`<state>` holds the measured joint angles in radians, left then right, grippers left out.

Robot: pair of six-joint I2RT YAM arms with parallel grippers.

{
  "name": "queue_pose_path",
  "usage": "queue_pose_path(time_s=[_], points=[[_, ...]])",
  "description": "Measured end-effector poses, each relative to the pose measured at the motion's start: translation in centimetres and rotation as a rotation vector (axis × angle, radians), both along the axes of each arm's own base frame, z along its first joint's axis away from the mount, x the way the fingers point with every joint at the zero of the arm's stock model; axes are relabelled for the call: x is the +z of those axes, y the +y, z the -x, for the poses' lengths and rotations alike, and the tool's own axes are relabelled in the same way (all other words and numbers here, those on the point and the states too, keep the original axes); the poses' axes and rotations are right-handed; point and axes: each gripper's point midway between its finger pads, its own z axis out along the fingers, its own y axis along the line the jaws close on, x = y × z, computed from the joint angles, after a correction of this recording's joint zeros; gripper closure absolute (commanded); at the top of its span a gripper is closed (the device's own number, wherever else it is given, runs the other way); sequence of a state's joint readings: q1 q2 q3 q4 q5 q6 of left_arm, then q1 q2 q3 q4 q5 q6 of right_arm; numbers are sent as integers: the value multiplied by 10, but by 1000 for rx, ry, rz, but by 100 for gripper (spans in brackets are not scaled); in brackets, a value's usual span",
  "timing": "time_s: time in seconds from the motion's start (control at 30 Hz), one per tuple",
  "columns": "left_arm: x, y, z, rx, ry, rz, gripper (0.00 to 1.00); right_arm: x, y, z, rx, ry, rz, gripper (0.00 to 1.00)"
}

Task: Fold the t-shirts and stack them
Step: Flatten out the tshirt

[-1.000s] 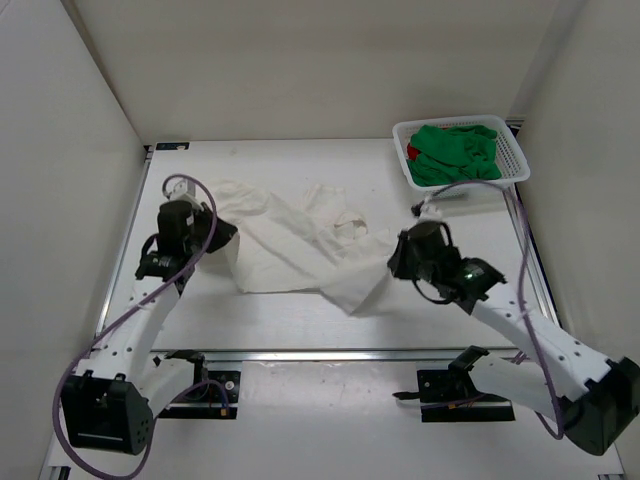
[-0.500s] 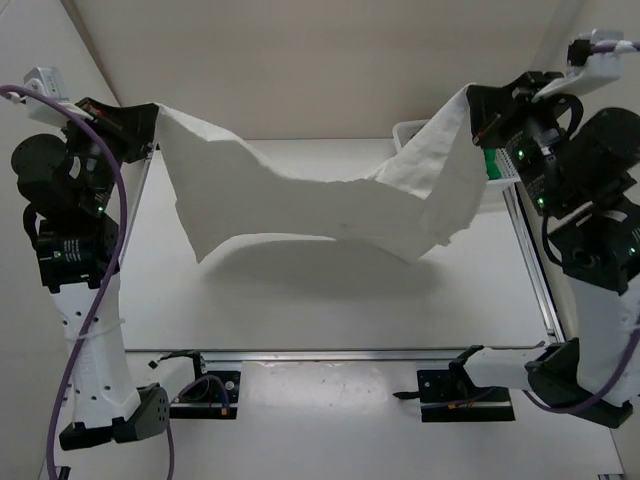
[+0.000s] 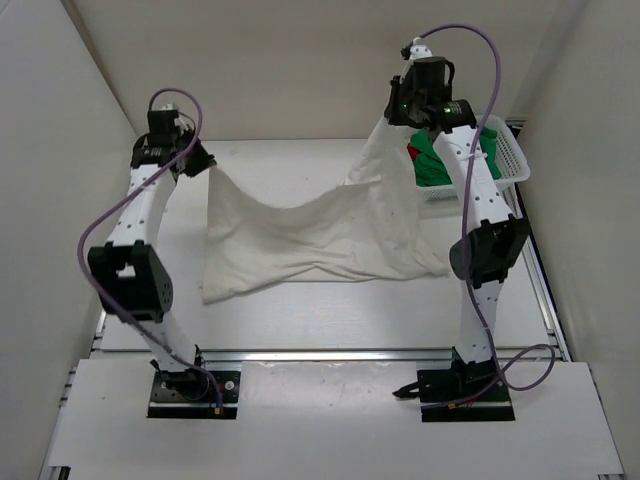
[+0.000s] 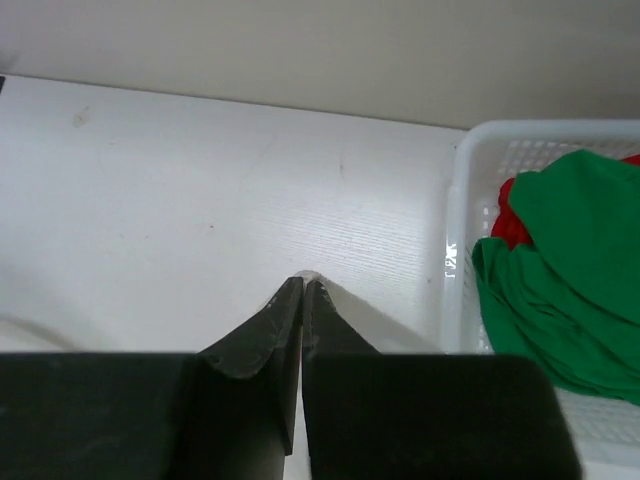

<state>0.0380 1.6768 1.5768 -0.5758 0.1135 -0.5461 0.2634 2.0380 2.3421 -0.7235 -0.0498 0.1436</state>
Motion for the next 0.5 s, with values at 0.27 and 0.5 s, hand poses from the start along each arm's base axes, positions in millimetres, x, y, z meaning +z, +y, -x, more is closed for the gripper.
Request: queue_pose_path(time_s=[0.27,0.5], points=[[128,12,-54,5,-281,74,100,70,12,-20,23,-214,-166,99],[275,71,12,115,-650,42,100,271,-19,84,84,-680,-322,100]])
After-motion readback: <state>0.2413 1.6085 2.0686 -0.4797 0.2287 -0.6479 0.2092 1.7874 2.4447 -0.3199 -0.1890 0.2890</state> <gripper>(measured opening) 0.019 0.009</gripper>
